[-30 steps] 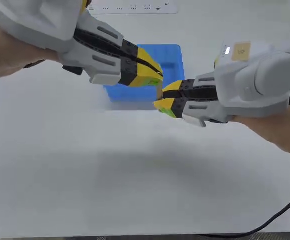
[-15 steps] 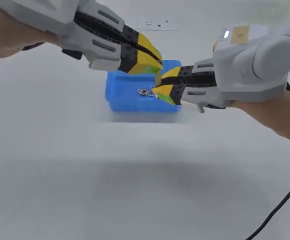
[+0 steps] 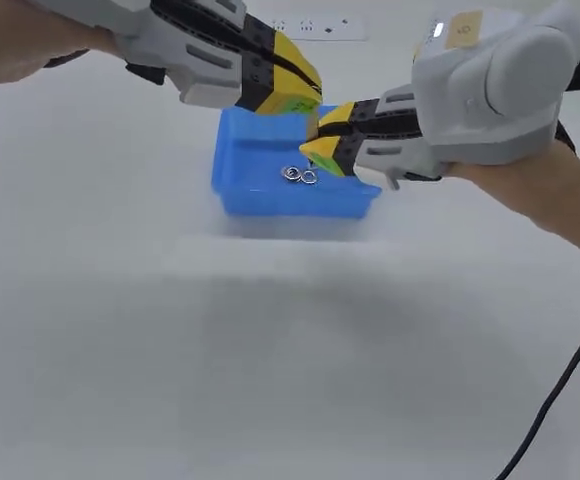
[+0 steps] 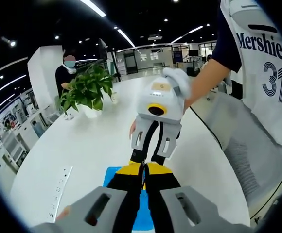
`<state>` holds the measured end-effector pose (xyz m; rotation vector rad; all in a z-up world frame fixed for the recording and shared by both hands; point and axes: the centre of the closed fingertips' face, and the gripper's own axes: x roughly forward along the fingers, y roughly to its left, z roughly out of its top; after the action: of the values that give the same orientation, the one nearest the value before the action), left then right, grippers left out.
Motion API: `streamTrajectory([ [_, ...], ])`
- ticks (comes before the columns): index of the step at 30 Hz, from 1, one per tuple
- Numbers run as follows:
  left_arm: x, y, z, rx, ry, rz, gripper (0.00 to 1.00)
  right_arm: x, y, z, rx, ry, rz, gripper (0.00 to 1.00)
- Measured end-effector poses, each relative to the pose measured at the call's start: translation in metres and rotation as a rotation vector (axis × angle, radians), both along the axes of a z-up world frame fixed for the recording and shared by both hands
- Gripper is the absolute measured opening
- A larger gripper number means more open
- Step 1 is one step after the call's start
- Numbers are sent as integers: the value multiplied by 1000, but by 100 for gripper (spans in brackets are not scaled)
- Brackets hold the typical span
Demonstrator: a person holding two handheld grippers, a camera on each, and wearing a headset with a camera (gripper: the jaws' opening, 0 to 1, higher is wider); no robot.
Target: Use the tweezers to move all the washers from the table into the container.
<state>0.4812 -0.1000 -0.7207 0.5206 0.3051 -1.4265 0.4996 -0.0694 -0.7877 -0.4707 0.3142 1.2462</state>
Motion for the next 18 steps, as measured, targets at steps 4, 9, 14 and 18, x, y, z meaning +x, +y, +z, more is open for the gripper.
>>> streamTrajectory([
  [4, 9, 1, -12, 11, 7, 16, 6, 6, 3, -14, -17, 10, 9, 9],
  [9, 15, 2, -22, 7, 35, 29, 6, 13, 3, -26, -22, 24, 5, 9],
  [14, 17, 4, -31, 18, 46, 38, 6, 14, 3, -35, -38, 30, 4, 9],
  [18, 13, 5, -27, 6, 45, 38, 6, 10, 2, -30, -29, 21, -2, 9],
])
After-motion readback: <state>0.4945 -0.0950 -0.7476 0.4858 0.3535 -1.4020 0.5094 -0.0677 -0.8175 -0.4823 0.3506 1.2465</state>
